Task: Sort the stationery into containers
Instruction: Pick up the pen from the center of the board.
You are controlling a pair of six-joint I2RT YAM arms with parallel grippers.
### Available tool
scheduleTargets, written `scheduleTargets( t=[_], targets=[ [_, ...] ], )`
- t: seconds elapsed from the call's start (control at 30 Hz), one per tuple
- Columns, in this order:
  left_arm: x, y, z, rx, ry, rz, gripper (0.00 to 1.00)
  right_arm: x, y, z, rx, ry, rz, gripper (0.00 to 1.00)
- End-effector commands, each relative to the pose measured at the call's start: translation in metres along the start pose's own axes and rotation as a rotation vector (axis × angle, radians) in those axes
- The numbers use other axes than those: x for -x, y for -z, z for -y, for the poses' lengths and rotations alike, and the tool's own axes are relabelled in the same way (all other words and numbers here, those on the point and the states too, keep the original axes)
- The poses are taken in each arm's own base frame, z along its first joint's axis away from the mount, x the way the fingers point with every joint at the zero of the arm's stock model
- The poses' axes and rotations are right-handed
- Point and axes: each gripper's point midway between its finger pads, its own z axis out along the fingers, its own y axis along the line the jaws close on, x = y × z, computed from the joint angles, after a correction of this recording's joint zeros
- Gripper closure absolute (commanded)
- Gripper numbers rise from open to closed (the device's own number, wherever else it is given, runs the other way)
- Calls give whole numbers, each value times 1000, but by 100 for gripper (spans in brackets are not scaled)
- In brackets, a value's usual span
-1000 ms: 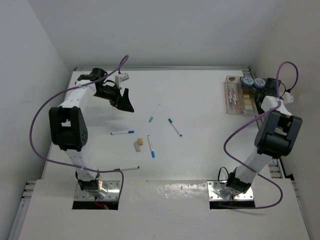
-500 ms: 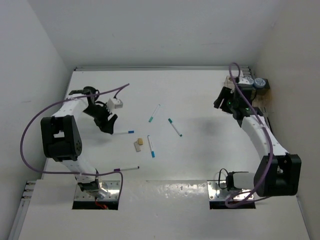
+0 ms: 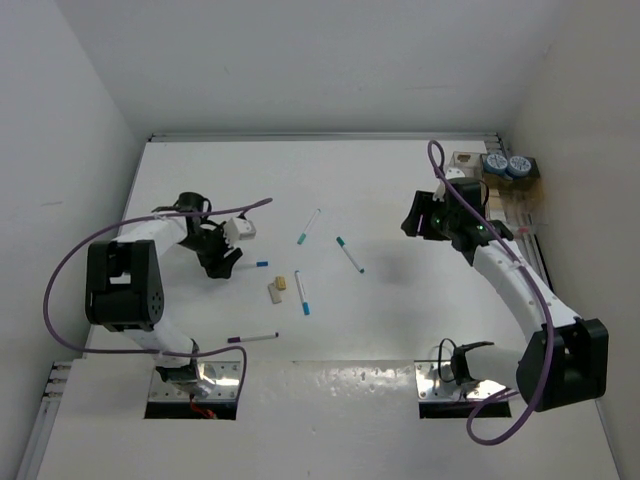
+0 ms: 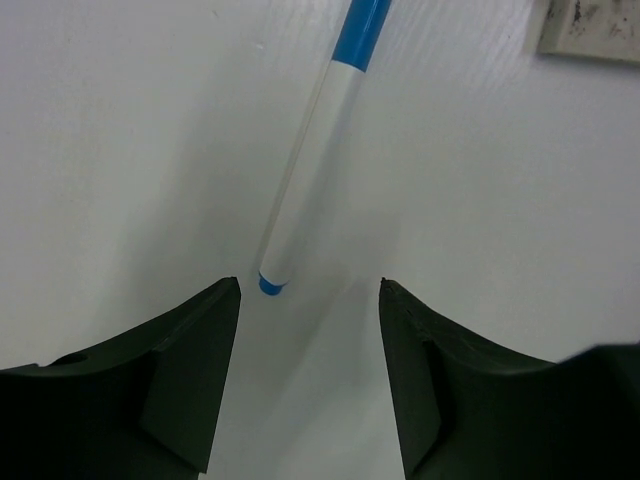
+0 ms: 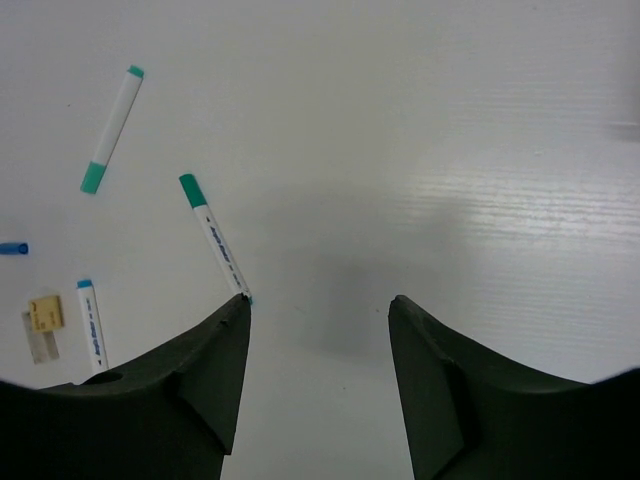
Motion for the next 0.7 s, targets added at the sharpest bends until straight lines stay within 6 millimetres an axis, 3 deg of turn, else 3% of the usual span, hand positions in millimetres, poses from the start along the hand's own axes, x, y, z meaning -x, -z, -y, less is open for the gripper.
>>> scheduleTargets(
  t=[0.0, 0.3, 0.47, 0.67],
  targets=[
    [26, 2, -10, 54, -119, 106, 37, 6, 2, -2, 2, -32, 14, 43],
    [24, -14, -6, 29, -166, 113, 45, -1, -2, -3, -5, -139, -26, 41],
    [24, -27, 6, 7, -220, 87, 55, -1, -5, -4, 2, -198, -44, 42],
    [19, -38, 14, 4, -248, 37, 61, -2, -6, -6, 14, -232, -60, 43]
  ],
)
